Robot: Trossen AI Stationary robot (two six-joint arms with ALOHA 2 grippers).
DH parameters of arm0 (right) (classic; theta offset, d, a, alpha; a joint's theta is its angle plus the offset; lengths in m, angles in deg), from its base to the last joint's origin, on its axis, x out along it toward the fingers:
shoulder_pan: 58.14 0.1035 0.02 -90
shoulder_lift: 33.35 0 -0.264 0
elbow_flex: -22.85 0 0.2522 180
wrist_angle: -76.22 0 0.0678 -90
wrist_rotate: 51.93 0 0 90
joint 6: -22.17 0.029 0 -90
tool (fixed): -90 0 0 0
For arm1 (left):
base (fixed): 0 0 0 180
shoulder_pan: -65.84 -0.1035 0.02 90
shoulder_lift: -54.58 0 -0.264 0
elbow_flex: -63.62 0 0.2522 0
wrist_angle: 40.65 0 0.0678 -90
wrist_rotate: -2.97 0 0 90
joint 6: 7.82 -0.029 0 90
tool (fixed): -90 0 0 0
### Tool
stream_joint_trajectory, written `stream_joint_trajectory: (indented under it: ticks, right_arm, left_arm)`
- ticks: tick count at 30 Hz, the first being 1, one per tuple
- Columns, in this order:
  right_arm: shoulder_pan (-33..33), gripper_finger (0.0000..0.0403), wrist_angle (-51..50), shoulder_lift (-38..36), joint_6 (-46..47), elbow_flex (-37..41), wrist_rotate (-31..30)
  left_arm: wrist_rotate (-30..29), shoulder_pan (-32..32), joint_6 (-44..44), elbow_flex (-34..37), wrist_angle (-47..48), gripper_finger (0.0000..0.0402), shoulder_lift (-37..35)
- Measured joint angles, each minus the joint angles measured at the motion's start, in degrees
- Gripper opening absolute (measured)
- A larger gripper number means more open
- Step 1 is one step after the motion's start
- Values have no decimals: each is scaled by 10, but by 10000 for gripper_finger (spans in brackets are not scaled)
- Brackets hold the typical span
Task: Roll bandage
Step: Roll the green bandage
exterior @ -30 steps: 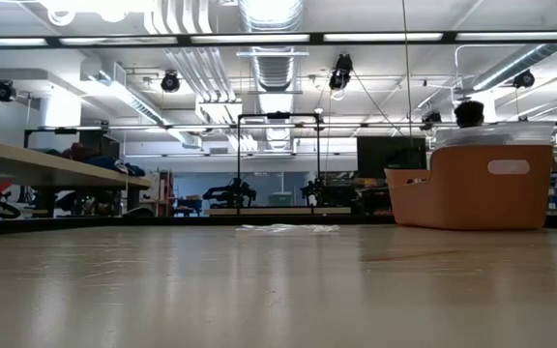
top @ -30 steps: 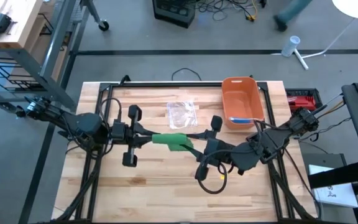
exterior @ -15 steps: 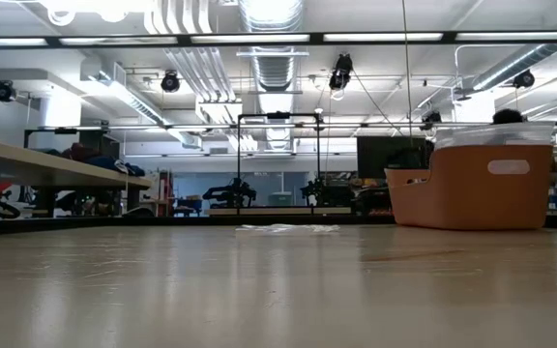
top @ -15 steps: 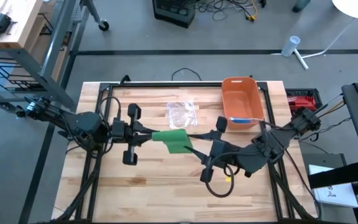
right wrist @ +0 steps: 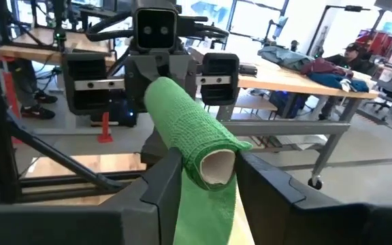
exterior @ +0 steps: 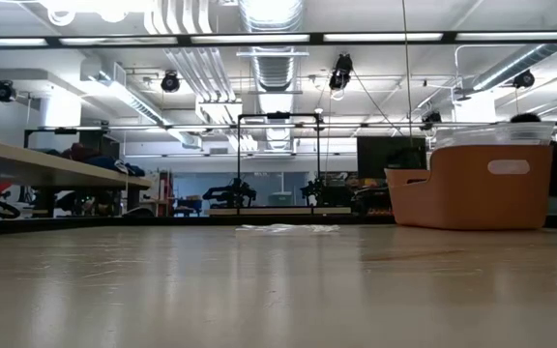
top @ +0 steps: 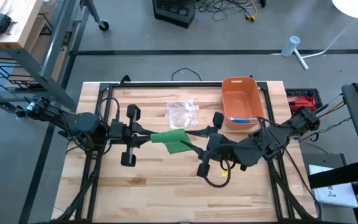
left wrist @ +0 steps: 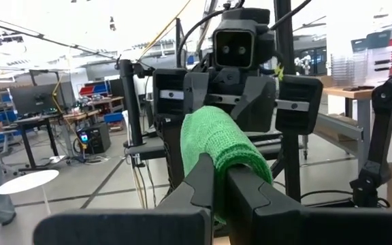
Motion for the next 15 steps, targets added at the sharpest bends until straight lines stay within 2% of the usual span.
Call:
stream_joint_trajectory:
  ticks: [9,15]
  right_arm:
    - [-14,98,9,-1,3,0,13]
    - [-14,98,0,-2,13,0,43]
  left_arm:
    - [0,0,-16,0,-7,2,7]
    - [-7,0,-27,0,-5,2,7]
